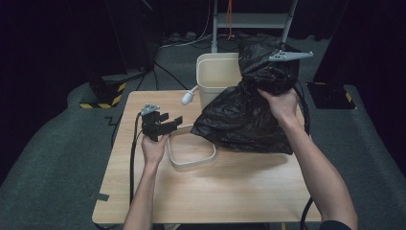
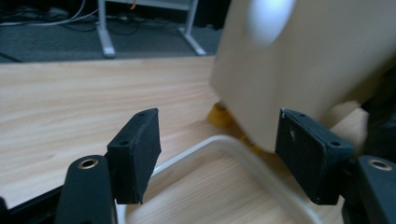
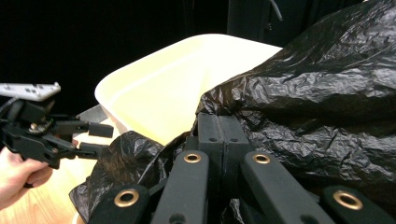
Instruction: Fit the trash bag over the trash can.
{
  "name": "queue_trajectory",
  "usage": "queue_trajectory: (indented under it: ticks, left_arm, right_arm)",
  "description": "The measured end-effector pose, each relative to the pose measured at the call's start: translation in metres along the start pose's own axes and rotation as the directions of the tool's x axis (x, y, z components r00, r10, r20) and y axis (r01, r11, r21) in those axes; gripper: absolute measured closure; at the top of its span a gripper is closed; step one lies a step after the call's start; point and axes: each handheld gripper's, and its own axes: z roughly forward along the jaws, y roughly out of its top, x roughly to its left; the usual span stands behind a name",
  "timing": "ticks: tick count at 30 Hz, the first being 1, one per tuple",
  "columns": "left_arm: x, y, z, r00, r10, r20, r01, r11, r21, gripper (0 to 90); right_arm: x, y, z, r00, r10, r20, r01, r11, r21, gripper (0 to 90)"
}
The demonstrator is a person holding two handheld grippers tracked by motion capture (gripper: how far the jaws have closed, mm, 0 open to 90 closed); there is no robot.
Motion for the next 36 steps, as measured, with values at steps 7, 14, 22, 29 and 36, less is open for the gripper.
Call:
queue_trajectory:
  ticks: [7,14,22,29,36]
  left_arm:
    - [-0.017,0.026,-0.015,0.9984,0.009,0.055,-0.007,0.9992,-0.039,30.2]
    - [-0.037,0.055,-0.027,0.9969,0.059,0.053,-0.056,0.9967,-0.059,29.2]
    - [-0.051,0.076,-0.028,0.9948,0.073,0.071,-0.07,0.9968,-0.038,28.7]
    - [-0.058,0.09,-0.026,0.9937,0.077,0.082,-0.075,0.9968,-0.029,28.6]
    - [-0.067,0.109,-0.024,0.9888,0.091,0.118,-0.085,0.995,-0.052,28.9]
  right_arm:
    - [0.005,0.001,0.008,0.9998,-0.009,-0.018,0.009,1.0,0.011,89.9]
    - [0.008,0.001,0.012,0.9993,-0.007,-0.037,0.008,1.0,0.024,89.9]
    - [0.01,0.005,0.018,0.9984,-0.013,-0.055,0.015,0.999,0.048,89.8]
    - [0.016,0.008,0.029,0.9964,-0.024,-0.081,0.03,0.997,0.068,89.8]
    - [0.021,0.008,0.035,0.995,-0.034,-0.093,0.042,0.995,0.085,89.8]
